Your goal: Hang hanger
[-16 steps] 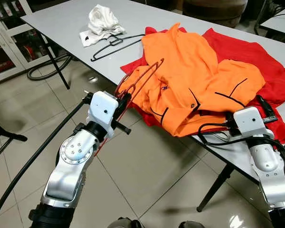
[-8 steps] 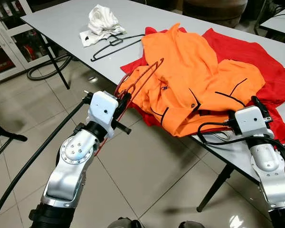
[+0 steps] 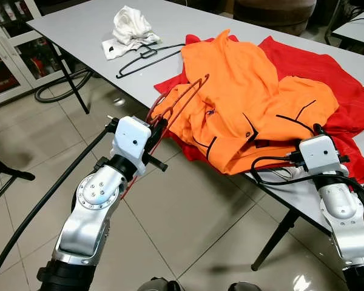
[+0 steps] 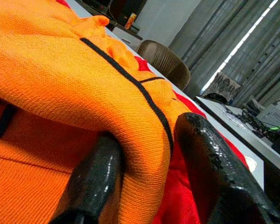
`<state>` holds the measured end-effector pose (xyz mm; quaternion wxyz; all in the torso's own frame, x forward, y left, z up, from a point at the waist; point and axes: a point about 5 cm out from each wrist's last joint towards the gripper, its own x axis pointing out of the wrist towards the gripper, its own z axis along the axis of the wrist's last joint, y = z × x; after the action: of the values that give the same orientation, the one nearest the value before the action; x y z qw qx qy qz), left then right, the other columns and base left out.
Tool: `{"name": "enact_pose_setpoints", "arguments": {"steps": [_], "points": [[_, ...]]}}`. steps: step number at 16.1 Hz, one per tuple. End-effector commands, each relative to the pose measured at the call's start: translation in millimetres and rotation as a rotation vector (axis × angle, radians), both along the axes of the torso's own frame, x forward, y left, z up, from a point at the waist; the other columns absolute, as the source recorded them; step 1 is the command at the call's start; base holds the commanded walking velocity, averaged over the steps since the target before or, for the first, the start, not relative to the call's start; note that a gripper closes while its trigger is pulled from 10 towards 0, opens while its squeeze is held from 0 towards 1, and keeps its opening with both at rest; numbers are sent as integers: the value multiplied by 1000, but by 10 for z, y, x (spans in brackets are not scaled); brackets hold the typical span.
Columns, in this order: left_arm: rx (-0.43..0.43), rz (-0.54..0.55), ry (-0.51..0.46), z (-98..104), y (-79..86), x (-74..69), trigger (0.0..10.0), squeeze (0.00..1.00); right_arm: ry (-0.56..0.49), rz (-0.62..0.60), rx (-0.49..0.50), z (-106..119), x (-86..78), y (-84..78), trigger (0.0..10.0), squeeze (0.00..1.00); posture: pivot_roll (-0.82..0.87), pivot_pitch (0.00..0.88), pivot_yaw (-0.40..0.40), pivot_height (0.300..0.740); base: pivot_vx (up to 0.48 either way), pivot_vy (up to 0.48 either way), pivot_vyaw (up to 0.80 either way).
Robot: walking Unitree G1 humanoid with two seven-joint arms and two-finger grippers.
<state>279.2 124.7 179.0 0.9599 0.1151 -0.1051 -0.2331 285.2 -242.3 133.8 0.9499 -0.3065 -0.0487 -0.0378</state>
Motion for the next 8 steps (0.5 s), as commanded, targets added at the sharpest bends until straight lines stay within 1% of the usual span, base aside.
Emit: {"name": "enact_pose_setpoints", "arguments": {"steps": [1,8], "points": [[4,9,-17,48,20,-13,10000,0,-33,11,19,67,3,11,0,0,-66,67,110,740,0,0,0],[6,5,-15,42,22,-13,10000,0,-38,25,26,76,5,44,0,0,-67,62,113,740,0,0,0]]}}
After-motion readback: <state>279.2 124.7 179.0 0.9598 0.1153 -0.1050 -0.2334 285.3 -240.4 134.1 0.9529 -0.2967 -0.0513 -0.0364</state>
